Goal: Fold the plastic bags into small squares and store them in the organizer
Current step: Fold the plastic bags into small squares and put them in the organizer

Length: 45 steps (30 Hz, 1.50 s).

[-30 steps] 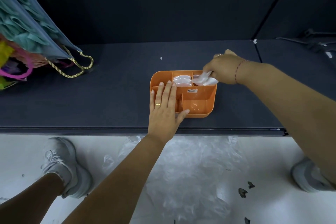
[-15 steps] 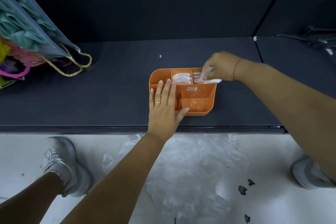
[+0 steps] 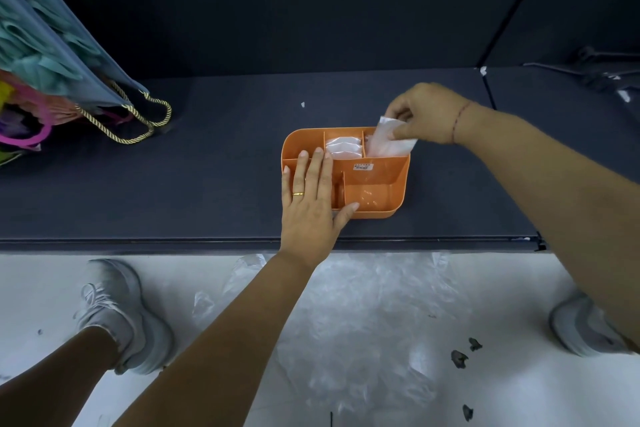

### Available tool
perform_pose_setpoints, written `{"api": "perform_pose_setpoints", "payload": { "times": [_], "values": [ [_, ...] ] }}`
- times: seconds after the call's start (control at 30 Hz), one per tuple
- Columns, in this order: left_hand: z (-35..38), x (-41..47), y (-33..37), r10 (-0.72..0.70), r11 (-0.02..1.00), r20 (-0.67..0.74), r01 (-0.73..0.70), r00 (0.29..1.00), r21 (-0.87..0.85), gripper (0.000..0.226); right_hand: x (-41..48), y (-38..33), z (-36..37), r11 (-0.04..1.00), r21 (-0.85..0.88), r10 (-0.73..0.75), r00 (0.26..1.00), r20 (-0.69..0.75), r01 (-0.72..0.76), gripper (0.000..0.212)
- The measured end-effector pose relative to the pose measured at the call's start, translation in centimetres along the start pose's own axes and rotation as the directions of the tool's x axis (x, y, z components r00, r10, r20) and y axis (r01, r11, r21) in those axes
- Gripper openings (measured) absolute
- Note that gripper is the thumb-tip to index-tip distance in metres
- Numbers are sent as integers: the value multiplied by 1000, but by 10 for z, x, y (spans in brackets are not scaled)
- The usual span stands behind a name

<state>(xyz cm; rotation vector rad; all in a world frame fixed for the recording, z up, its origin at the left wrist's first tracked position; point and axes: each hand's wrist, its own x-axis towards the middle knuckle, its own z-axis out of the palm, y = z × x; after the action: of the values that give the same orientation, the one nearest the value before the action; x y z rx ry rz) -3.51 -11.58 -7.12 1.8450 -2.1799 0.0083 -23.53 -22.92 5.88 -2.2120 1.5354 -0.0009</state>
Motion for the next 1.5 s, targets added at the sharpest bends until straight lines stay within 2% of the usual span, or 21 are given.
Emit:
{"api": "perform_pose_setpoints", "payload": {
  "times": [0.2,0.37,0.47,0.57,0.8,0.9,1.0,1.13,1.2,1.27,1.3,1.33,1.37,1.43,1.5],
  "values": [
    [0,0,0,1,1000,10,-1,1000,26,89,2,-10,29,984,-176,-36,999,-23,32,16],
    [1,-1,0,3,999,4,-3,1000,43,87,-5,0,15,999,33,20,996,-86,-17,17],
    [0,-1,1,-2,999,5,2,1000,42,88,-6,4,18,1000,-9,-3,985,-170,2,8],
    [-2,-1,1,5,998,18,-6,1000,65,88,-3,4,34,999,-33,31,985,-172,-37,9],
    [-8,-1,-20,134,981,33,-137,990,133,86,-4,5,37,990,127,92,977,-190,-68,7],
    [-7,-4,-32,131,981,13,-131,991,142,87,-5,10,39,990,123,87,981,-175,-66,7],
    [-5,-6,-37,139,980,-2,-137,990,144,87,-1,11,49,983,173,98,967,-236,-57,4],
    [0,-1,-30,111,986,-20,-108,994,126,87,-6,8,64,925,376,206,897,-390,-49,9],
    [5,5,-26,94,989,-22,-91,995,118,85,-23,4,74,891,454,287,807,-516,-26,13],
    [10,13,-21,99,990,-13,-97,995,107,80,-51,-4,93,858,514,373,674,-638,12,9],
    [11,17,-17,109,989,-7,-108,994,101,76,-68,-10,109,843,537,401,629,-666,32,11],
    [13,23,-14,121,987,1,-121,993,102,71,-85,-15,129,833,552,418,617,-667,32,15],
    [14,29,-12,136,985,13,-136,991,109,66,-101,-20,152,835,550,424,636,-645,1,21],
    [19,41,-11,168,978,44,-172,985,120,57,-129,-25,199,862,492,408,740,-535,-120,30],
    [22,54,-14,180,975,79,-189,980,114,58,-145,-20,240,867,412,412,870,-272,-281,32]
  ]
}}
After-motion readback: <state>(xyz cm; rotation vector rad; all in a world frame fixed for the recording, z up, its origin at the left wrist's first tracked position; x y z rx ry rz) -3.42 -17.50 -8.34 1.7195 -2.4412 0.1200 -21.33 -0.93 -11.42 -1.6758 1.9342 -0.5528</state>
